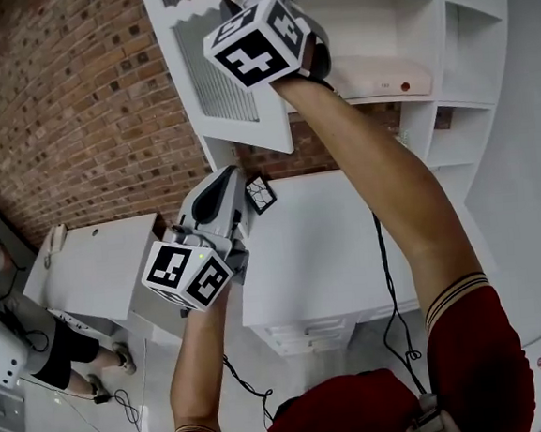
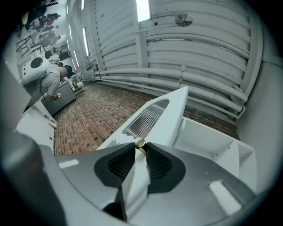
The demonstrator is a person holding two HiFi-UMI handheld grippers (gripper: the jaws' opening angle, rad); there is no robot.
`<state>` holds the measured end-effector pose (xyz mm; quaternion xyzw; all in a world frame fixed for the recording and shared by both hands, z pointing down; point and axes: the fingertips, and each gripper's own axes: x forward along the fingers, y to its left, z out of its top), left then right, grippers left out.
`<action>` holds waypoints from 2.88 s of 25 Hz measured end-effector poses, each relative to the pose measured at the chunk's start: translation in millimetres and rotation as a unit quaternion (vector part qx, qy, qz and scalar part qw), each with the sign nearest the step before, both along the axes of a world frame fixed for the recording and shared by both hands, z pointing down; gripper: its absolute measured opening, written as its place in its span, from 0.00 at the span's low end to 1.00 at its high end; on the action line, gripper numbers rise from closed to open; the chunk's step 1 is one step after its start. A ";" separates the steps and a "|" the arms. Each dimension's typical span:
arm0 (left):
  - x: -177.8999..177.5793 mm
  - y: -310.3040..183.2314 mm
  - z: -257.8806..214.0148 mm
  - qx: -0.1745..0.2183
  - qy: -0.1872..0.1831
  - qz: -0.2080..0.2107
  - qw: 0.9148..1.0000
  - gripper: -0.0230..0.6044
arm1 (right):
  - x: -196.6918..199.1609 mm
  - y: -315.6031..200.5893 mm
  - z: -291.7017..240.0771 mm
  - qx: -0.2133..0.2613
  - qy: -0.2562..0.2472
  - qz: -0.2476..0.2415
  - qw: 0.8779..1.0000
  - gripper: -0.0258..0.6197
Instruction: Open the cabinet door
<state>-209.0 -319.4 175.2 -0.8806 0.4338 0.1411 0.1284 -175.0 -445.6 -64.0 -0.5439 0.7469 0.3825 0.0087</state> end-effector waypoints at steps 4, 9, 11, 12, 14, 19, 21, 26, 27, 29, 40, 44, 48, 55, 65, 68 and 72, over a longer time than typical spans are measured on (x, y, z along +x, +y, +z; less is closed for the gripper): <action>-11.5 11.2 0.5 -0.002 -0.002 -0.003 1.000 0.04 | -11.0 11.9 -0.1 0.006 0.010 0.005 1.000 0.17; -32.3 26.9 -5.9 -0.002 -0.010 0.001 1.000 0.04 | -44.7 48.0 -2.8 0.039 0.046 0.005 0.998 0.15; -39.7 33.9 -7.9 0.000 -0.010 0.003 1.000 0.04 | -60.6 61.9 -4.9 0.039 0.048 -0.011 0.998 0.15; -42.8 36.9 -8.4 0.000 -0.010 0.005 1.000 0.04 | -67.5 67.6 -6.0 0.039 0.047 -0.019 0.998 0.14; -49.1 42.9 -9.1 0.001 -0.008 0.007 1.000 0.04 | -80.2 77.4 -8.1 0.039 0.045 -0.033 0.998 0.13; -62.3 52.3 -5.4 -0.001 -0.007 0.010 1.000 0.04 | -101.3 90.7 -12.2 0.041 0.023 -0.060 0.997 0.09; -67.0 53.9 -2.7 -0.004 -0.004 0.011 1.000 0.04 | -107.9 95.1 -13.5 0.044 0.014 -0.073 0.996 0.08; -77.1 55.9 -3.3 -0.005 -0.001 0.012 1.000 0.04 | -133.4 103.5 -12.1 0.059 0.040 -0.080 0.994 0.05; -78.1 55.8 -3.1 -0.005 0.000 0.012 1.000 0.04 | -137.5 105.6 -11.2 0.063 0.046 -0.083 0.994 0.05; -79.8 56.3 -2.4 -0.005 0.002 0.013 1.000 0.04 | -145.7 111.0 -9.2 0.066 0.051 -0.097 0.992 0.05; -75.0 58.2 6.9 -0.006 0.006 0.010 1.000 0.04 | -177.4 136.9 20.6 0.060 0.070 -0.209 0.974 0.05; -65.0 56.0 11.2 -0.009 0.004 0.009 1.000 0.04 | -176.7 139.0 32.9 0.045 0.062 -0.253 0.964 0.05; -65.9 57.8 8.5 -0.008 0.004 0.010 1.000 0.04 | -177.4 147.9 38.9 0.037 0.047 -0.290 0.955 0.05; -43.8 54.0 9.6 -0.010 -0.002 0.020 1.000 0.04 | -154.6 157.4 58.4 0.025 0.030 -0.330 0.943 0.05; -37.0 49.4 8.3 -0.008 0.001 0.020 1.000 0.04 | -105.6 151.4 96.1 -0.005 0.025 -0.344 0.939 0.06; -39.7 48.0 8.4 -0.007 0.011 0.016 1.000 0.04 | -86.8 149.5 110.5 -0.018 0.021 -0.345 0.938 0.06; -42.1 48.2 6.7 -0.003 0.023 0.009 1.000 0.04 | -69.6 150.3 134.0 -0.040 0.020 -0.350 0.936 0.06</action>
